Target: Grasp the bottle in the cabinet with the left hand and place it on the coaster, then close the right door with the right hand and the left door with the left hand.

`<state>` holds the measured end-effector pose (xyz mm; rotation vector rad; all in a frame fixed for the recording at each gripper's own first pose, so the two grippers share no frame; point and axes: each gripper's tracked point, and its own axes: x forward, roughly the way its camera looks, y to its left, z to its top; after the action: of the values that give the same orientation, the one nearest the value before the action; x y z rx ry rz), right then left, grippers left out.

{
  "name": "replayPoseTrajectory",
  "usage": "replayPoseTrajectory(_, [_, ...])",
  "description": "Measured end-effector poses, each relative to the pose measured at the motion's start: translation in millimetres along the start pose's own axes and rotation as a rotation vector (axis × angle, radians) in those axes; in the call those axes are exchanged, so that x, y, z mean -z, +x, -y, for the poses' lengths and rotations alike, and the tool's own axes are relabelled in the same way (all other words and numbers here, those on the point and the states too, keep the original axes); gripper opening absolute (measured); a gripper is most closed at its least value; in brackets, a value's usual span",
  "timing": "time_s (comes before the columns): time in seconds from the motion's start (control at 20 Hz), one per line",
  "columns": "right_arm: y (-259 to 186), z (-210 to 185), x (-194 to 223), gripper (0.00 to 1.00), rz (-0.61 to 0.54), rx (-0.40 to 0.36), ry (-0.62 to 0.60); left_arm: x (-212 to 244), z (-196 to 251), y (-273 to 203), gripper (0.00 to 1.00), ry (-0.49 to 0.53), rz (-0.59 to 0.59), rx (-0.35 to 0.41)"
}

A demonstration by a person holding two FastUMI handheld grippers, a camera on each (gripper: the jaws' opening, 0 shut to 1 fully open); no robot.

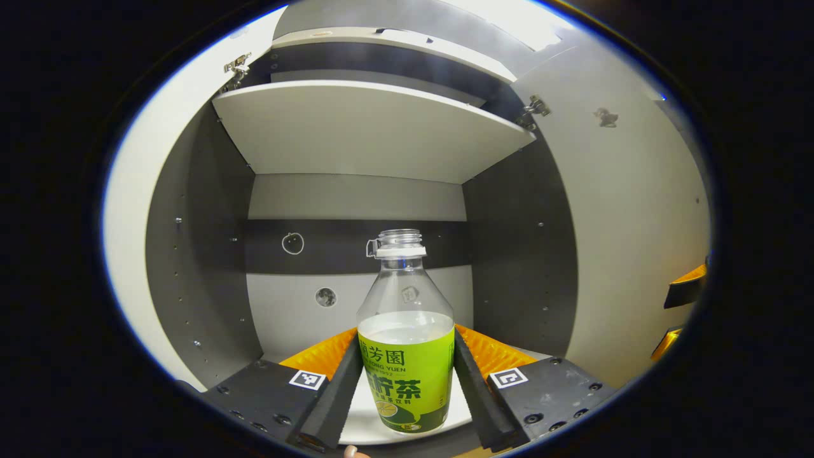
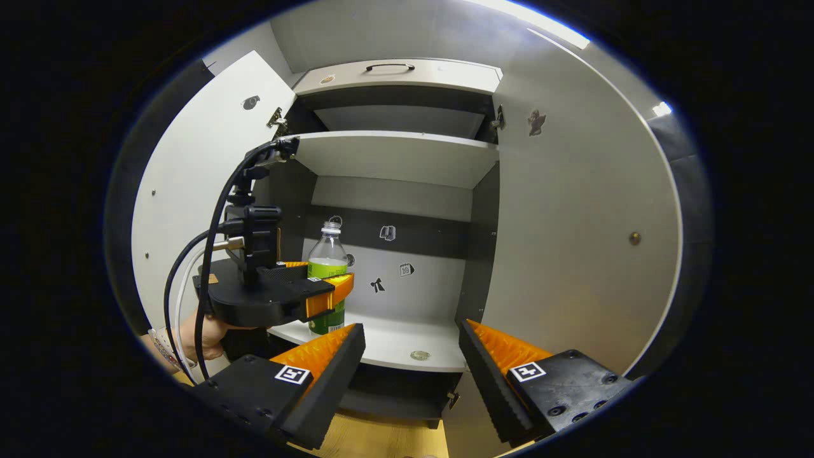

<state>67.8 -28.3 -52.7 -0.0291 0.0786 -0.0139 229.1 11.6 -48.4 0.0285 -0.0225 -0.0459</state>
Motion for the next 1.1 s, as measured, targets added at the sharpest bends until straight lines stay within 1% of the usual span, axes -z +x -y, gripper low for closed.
replayPoseTrajectory(0.2, [-53.7, -8.0, -3.0, 0.98, -0.006, 0.045, -0.018, -6.6, 10.8, -58.8, 0.79, -0.007, -0.012, 0.035])
replayPoseTrajectory(0.4, [-100.8, -5.1, 0.0, 0.98, -0.031, 0.102, -0.074, -7.1, 24.0, -115.5, 0.79, -0.017, -0.018, 0.073])
replayPoseTrajectory(0.45, [-111.7, -4.2, 1.2, 0.98, -0.037, 0.115, -0.074, -2.2, 28.9, -127.9, 0.78, -0.027, -0.026, 0.087])
replayPoseTrajectory(0.5, [-121.9, -2.8, 1.5, 0.94, -0.041, 0.126, -0.071, 0.9, 38.1, -141.1, 0.78, -0.04, -0.034, 0.102])
replayPoseTrajectory(0.55, [-130.6, -0.5, 3.3, 0.98, -0.046, 0.139, -0.07, 6.8, 44.5, -150.7, 0.79, -0.057, -0.044, 0.117])
replayPoseTrajectory(0.65, [-144.3, 6.3, 6.1, 0.98, -0.059, 0.164, -0.085, 19.8, 57.3, -167.3, 0.78, -0.098, -0.052, 0.148])
replayPoseTrajectory(0.8, [-154.9, 17.0, 7.6, 0.98, -0.068, 0.168, -0.12, 39.2, 74.4, -186.0, 0.79, -0.153, -0.064, 0.171])
replayPoseTrajectory(0.9, [-151.9, 25.5, 11.2, 0.98, -0.074, 0.156, -0.117, 54.5, 86.1, -191.5, 0.79, -0.157, -0.071, 0.18])
replayPoseTrajectory(1.1, [-139.5, 42.0, 26.8, 0.98, -0.102, 0.11, -0.087, 91.0, 101.4, -198.8, 0.79, -0.154, -0.083, 0.156])
